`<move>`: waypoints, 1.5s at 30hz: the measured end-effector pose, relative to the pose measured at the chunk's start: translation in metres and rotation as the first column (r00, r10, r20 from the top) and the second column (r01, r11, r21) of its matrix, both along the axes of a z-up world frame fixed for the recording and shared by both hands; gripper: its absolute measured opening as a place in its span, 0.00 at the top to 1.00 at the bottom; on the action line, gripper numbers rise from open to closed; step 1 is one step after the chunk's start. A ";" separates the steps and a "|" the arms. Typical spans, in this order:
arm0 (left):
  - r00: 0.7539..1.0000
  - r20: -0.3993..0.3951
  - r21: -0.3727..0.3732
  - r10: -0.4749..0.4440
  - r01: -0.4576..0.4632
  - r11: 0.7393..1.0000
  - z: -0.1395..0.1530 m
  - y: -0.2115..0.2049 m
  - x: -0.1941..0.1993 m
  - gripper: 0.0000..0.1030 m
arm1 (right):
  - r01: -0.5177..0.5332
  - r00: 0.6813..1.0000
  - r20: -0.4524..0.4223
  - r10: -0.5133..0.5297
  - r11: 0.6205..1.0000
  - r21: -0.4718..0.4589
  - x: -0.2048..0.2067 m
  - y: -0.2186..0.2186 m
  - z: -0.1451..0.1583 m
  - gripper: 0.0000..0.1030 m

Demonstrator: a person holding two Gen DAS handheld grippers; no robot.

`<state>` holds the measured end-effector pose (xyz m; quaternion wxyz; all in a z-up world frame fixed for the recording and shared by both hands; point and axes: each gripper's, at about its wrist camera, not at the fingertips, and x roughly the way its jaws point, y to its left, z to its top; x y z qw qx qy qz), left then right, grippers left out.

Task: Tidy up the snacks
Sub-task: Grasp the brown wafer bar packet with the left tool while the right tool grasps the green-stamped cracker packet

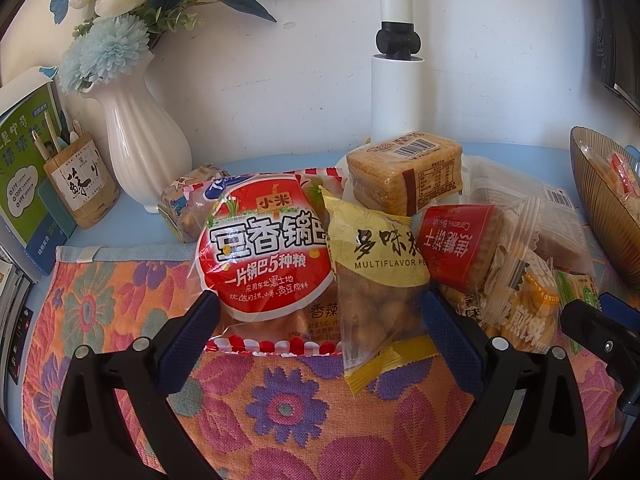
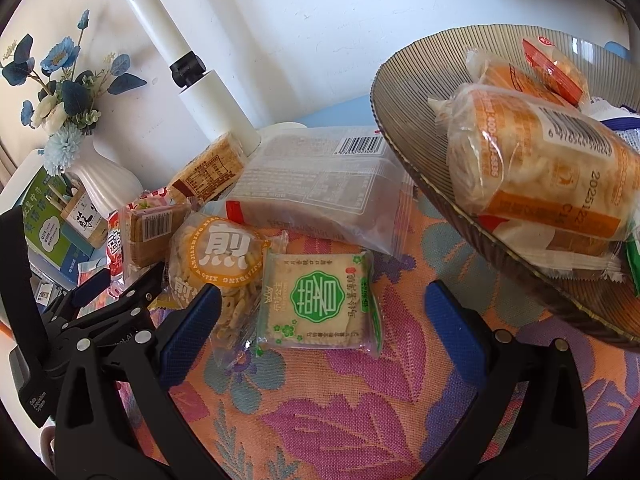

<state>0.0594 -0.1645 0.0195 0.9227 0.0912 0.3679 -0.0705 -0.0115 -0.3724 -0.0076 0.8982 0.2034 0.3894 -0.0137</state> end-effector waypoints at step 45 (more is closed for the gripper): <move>0.954 -0.055 -0.054 -0.296 0.293 0.955 0.021 -0.018 0.043 0.09 | -0.004 0.999 0.035 -0.004 0.974 0.227 -0.016 -0.022 -0.001 0.47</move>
